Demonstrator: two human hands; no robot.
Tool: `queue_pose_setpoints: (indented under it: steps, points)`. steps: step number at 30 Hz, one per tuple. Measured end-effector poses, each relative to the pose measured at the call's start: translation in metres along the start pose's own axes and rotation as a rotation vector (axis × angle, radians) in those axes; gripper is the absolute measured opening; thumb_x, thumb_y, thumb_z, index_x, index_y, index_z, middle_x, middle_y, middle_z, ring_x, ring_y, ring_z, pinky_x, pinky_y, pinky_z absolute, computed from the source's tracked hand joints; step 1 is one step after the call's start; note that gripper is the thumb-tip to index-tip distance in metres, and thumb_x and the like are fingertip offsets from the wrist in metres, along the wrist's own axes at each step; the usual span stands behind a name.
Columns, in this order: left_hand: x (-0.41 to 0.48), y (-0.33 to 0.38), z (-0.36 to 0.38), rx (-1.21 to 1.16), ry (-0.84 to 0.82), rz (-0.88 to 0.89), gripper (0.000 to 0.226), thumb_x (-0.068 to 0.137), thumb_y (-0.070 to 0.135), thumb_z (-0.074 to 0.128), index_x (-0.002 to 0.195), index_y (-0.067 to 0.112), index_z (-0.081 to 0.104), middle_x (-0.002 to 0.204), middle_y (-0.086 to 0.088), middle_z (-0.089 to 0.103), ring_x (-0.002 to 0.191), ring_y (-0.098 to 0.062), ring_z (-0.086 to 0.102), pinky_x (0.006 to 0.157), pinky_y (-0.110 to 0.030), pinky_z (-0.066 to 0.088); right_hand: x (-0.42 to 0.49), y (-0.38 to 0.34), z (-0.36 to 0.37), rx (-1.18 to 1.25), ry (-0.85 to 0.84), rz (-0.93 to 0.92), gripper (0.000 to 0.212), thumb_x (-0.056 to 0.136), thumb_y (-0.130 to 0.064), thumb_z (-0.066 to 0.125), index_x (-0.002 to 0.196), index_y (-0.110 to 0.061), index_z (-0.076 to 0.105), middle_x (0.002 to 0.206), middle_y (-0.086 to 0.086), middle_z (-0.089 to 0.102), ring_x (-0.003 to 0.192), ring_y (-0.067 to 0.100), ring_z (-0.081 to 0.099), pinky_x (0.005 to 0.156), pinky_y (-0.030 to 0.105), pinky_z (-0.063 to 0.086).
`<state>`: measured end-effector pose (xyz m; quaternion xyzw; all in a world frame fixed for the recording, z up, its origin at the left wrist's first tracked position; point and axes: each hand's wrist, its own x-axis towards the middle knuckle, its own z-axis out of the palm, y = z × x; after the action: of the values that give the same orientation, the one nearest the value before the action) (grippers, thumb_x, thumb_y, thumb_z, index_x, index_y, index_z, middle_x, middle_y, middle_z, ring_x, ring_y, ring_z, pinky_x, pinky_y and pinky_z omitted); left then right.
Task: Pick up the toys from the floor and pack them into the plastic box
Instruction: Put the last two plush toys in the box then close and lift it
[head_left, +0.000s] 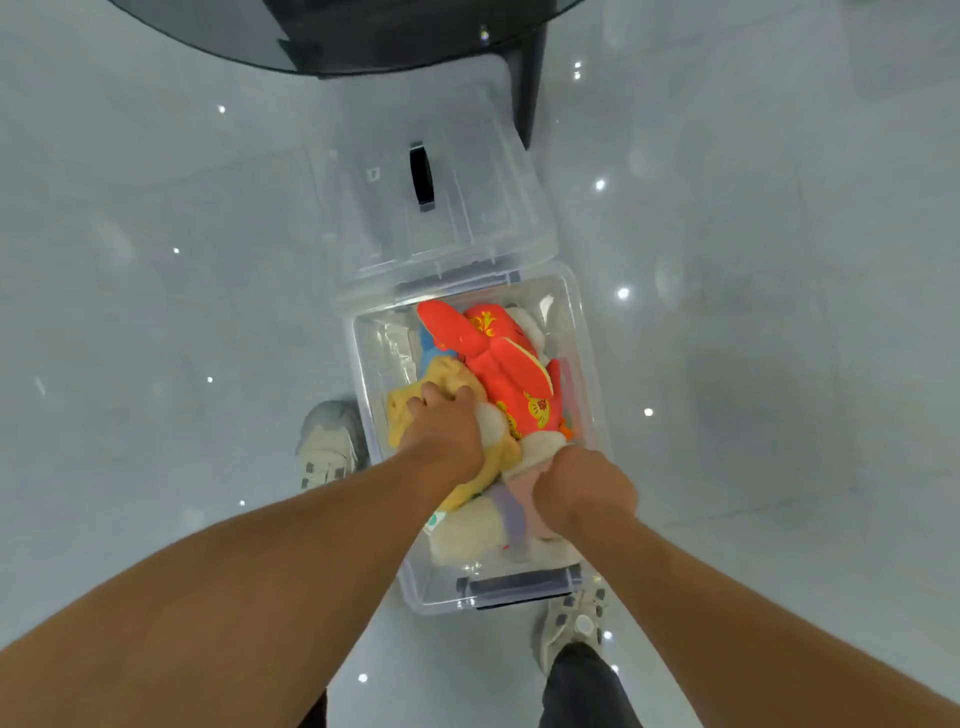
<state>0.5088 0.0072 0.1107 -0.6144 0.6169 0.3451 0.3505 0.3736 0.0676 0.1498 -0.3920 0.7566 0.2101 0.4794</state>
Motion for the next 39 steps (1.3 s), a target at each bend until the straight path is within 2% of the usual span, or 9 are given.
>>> queue_pose_setpoints:
  steps: [3,6,8,12,15,19,30,34,39]
  points:
    - [-0.003,-0.008,-0.055,0.075,0.009,0.158,0.054,0.084,0.032,0.062,0.131,0.018,0.041,0.129,-0.013,0.041,0.116,-0.032,0.045,0.079,-0.042,0.045,-0.005,-0.035,-0.034,0.086,0.275,-0.072,0.025,0.090,-0.029,0.045,0.104,-0.016,0.060,0.101,0.008,0.065,0.091,0.032,0.063,0.072,0.036,0.049]
    - [0.003,-0.033,-0.105,0.090,0.387,0.352,0.049,0.087,0.033,0.055,0.132,0.017,0.041,0.136,-0.013,0.036,0.125,-0.031,0.038,0.085,-0.043,0.045,0.004,-0.082,-0.059,0.238,0.478,-0.187,0.027,0.090,-0.024,0.048,0.113,-0.014,0.058,0.103,0.012,0.060,0.093,0.034,0.060,0.072,0.039,0.048]
    - [0.023,-0.056,-0.129,0.086,0.469,0.376,0.054,0.088,0.029,0.053,0.138,0.019,0.035,0.146,-0.015,0.025,0.136,-0.033,0.026,0.094,-0.046,0.042,0.017,-0.113,-0.075,0.353,0.548,-0.193,0.033,0.090,-0.022,0.049,0.121,-0.013,0.056,0.111,0.014,0.058,0.099,0.035,0.057,0.078,0.042,0.049]
    - [0.077,-0.098,-0.147,-0.090,0.187,0.050,0.074,0.094,0.053,0.042,0.150,0.036,-0.003,0.158,-0.025,-0.006,0.142,-0.046,0.019,0.103,-0.053,0.041,0.060,-0.143,-0.098,0.392,0.602,-0.123,0.048,0.094,-0.030,0.047,0.139,-0.012,0.043,0.143,0.018,0.039,0.130,0.037,0.033,0.101,0.049,0.038]
    - [0.104,-0.115,-0.142,-0.198,0.025,0.080,0.079,0.091,0.067,0.034,0.146,0.048,-0.019,0.158,-0.022,-0.020,0.133,-0.049,0.039,0.093,-0.045,0.052,0.096,-0.144,-0.113,0.286,0.544,-0.045,0.055,0.096,-0.039,0.041,0.145,-0.016,0.031,0.153,0.017,0.025,0.137,0.039,0.026,0.107,0.051,0.032]
    - [0.108,-0.117,-0.131,-0.183,-0.045,0.225,0.071,0.084,0.065,0.033,0.150,0.048,0.010,0.161,-0.012,-0.017,0.141,-0.050,0.020,0.097,-0.045,0.048,0.118,-0.141,-0.112,0.233,0.421,0.040,0.056,0.095,-0.046,0.041,0.146,-0.025,0.029,0.145,0.017,0.034,0.126,0.041,0.041,0.103,0.050,0.036]
    - [-0.012,-0.097,-0.101,-0.214,0.105,0.288,0.078,0.088,0.067,0.038,0.149,0.045,-0.005,0.158,-0.012,-0.021,0.138,-0.045,0.020,0.104,-0.050,0.039,0.044,-0.108,-0.088,0.469,0.818,0.027,0.033,0.089,-0.034,0.054,0.111,-0.012,0.062,0.138,0.010,0.044,0.120,0.031,0.047,0.098,0.045,0.045]
    - [-0.071,-0.099,-0.073,-0.130,0.084,0.325,0.081,0.088,0.069,0.037,0.146,0.047,-0.015,0.158,-0.010,-0.024,0.142,-0.043,0.016,0.107,-0.046,0.039,-0.006,-0.080,-0.072,0.455,0.853,0.005,0.025,0.090,-0.031,0.055,0.106,-0.012,0.061,0.136,0.009,0.045,0.119,0.028,0.047,0.095,0.037,0.043]
    - [-0.130,-0.086,-0.038,-0.155,-0.057,0.334,0.067,0.088,0.065,0.041,0.142,0.050,0.005,0.156,-0.005,-0.031,0.144,-0.042,0.010,0.110,-0.051,0.034,-0.050,-0.030,-0.028,0.502,0.779,0.071,0.019,0.089,-0.024,0.054,0.099,-0.007,0.056,0.145,0.014,0.035,0.126,0.035,0.042,0.092,0.038,0.042]
